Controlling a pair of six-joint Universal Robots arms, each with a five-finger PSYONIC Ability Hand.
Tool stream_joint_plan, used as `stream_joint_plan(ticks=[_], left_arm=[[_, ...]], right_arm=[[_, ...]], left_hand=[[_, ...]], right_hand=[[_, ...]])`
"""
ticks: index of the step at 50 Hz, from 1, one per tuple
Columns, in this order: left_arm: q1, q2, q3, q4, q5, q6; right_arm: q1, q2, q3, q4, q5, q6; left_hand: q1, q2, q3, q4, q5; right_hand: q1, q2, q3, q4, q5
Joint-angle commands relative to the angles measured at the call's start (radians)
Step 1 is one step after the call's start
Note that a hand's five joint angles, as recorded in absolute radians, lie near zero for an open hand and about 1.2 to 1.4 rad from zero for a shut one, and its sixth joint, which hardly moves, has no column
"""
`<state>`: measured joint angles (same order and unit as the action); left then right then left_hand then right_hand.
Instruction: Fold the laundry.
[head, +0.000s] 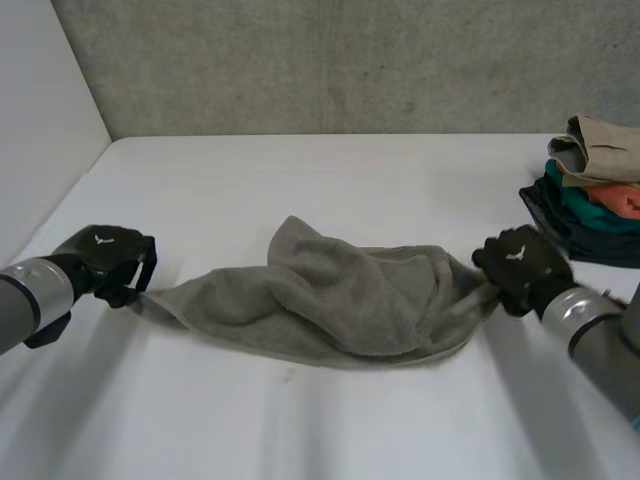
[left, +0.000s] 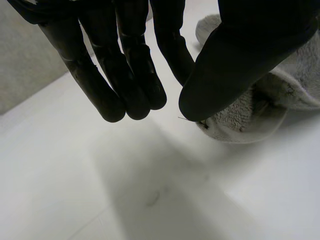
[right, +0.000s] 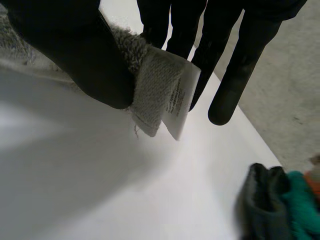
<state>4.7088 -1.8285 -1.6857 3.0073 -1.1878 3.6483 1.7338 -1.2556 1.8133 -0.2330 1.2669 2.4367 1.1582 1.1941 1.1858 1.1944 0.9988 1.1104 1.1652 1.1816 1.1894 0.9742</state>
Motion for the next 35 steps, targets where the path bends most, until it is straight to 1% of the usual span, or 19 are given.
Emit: stream_joint_plan(ticks=[1, 4, 5, 8, 9, 10, 13, 16, 19, 20, 21, 22, 23, 26, 27, 29, 33, 34, 35], left_arm=[[-0.027, 0.110, 0.017, -0.109, -0.058, 0.102], [-0.041, 0.109, 0.029, -0.145, -0.110, 0.157], [-0.048, 0.097, 0.043, -0.163, -0.143, 0.194], [-0.053, 0.055, 0.076, -0.185, -0.191, 0.234], [-0.059, 0.020, 0.107, -0.194, -0.216, 0.251], [-0.064, 0.002, 0.122, -0.195, -0.226, 0.254], [-0.110, -0.075, 0.205, -0.192, -0.263, 0.257], [-0.144, -0.129, 0.300, -0.191, -0.285, 0.257], [-0.177, -0.178, 0.472, -0.183, -0.322, 0.251], [-0.191, -0.184, 0.576, -0.170, -0.340, 0.237], [-0.197, -0.181, 0.628, -0.160, -0.346, 0.225], [-0.200, -0.178, 0.680, -0.145, -0.351, 0.210], [-0.207, -0.166, 0.780, -0.101, -0.348, 0.167], [-0.210, -0.146, 0.894, -0.024, -0.339, 0.101], [-0.213, -0.140, 0.944, 0.022, -0.332, 0.052], [-0.216, -0.135, 0.972, 0.044, -0.329, 0.015], [-0.231, -0.123, 0.916, -0.025, -0.326, -0.062], [-0.236, -0.115, 0.856, -0.065, -0.325, -0.086], [-0.239, -0.110, 0.818, -0.079, -0.325, -0.097]], right_arm=[[-0.058, -0.098, -0.195, 0.566, 0.044, -0.138], [-0.068, -0.050, -0.253, 0.711, 0.075, -0.232], [-0.071, -0.018, -0.290, 0.775, 0.112, -0.295], [-0.068, 0.047, -0.345, 0.785, 0.175, -0.353], [-0.063, 0.088, -0.379, 0.775, 0.219, -0.346], [-0.059, 0.105, -0.397, 0.768, 0.238, -0.338], [-0.024, 0.168, -0.462, 0.750, 0.285, -0.308], [0.006, 0.199, -0.520, 0.738, 0.292, -0.292], [0.041, 0.222, -0.658, 0.683, 0.293, -0.262], [0.047, 0.226, -0.702, 0.658, 0.293, -0.246], [0.056, 0.231, -0.811, 0.590, 0.299, -0.198], [0.058, 0.231, -0.854, 0.554, 0.302, -0.167], [0.058, 0.228, -0.938, 0.488, 0.305, -0.115], [0.055, 0.223, -1.028, 0.364, 0.307, -0.030], [0.058, 0.219, -1.051, 0.300, 0.304, 0.014], [0.062, 0.210, -1.043, 0.255, 0.301, 0.042], [0.079, 0.190, -0.951, 0.248, 0.290, 0.035], [0.090, 0.182, -0.889, 0.242, 0.285, 0.031], [0.092, 0.177, -0.858, 0.238, 0.284, 0.030]], left_hand=[[0.238, 0.202, 0.210, 0.202, 0.223], [0.238, 0.202, 0.210, 0.202, 0.223], [0.238, 0.202, 0.210, 0.202, 0.223], [0.238, 0.202, 0.210, 0.202, 0.223], [0.238, 0.202, 0.210, 0.202, 0.223], [0.238, 0.202, 0.210, 0.202, 0.223], [0.238, 0.202, 0.210, 0.202, 0.223], [0.238, 0.202, 0.210, 0.202, 0.223], [0.238, 0.202, 0.210, 0.202, 0.223], [0.238, 0.202, 0.210, 0.202, 0.223], [0.238, 0.202, 0.210, 0.202, 0.223], [0.238, 0.202, 0.210, 0.202, 0.223], [0.238, 0.202, 0.210, 0.202, 0.223], [0.238, 0.202, 0.210, 0.202, 0.223], [0.238, 0.202, 0.210, 0.202, 0.223], [0.238, 0.202, 0.210, 0.202, 0.223], [-0.318, -0.354, -0.346, -0.354, -0.333], [-0.488, -0.524, -0.516, -0.524, -0.503], [-0.516, -0.552, -0.543, -0.552, -0.531]], right_hand=[[0.286, 0.231, 0.215, 0.207, 0.248], [0.286, 0.231, 0.215, 0.207, 0.248], [0.286, 0.231, 0.215, 0.207, 0.248], [0.286, 0.231, 0.215, 0.207, 0.248], [0.286, 0.231, 0.215, 0.207, 0.248], [0.286, 0.231, 0.215, 0.207, 0.248], [0.286, 0.231, 0.215, 0.207, 0.248], [0.286, 0.231, 0.215, 0.207, 0.248], [0.286, 0.231, 0.215, 0.207, 0.248], [0.286, 0.231, 0.215, 0.207, 0.248], [0.286, 0.231, 0.215, 0.207, 0.248], [0.286, 0.231, 0.215, 0.207, 0.248], [0.286, 0.231, 0.215, 0.207, 0.248], [0.286, 0.231, 0.215, 0.207, 0.248], [0.286, 0.231, 0.215, 0.207, 0.248], [0.286, 0.231, 0.215, 0.207, 0.248], [0.286, 0.231, 0.215, 0.207, 0.248], [0.286, 0.231, 0.215, 0.207, 0.248], [0.286, 0.231, 0.215, 0.207, 0.248]])
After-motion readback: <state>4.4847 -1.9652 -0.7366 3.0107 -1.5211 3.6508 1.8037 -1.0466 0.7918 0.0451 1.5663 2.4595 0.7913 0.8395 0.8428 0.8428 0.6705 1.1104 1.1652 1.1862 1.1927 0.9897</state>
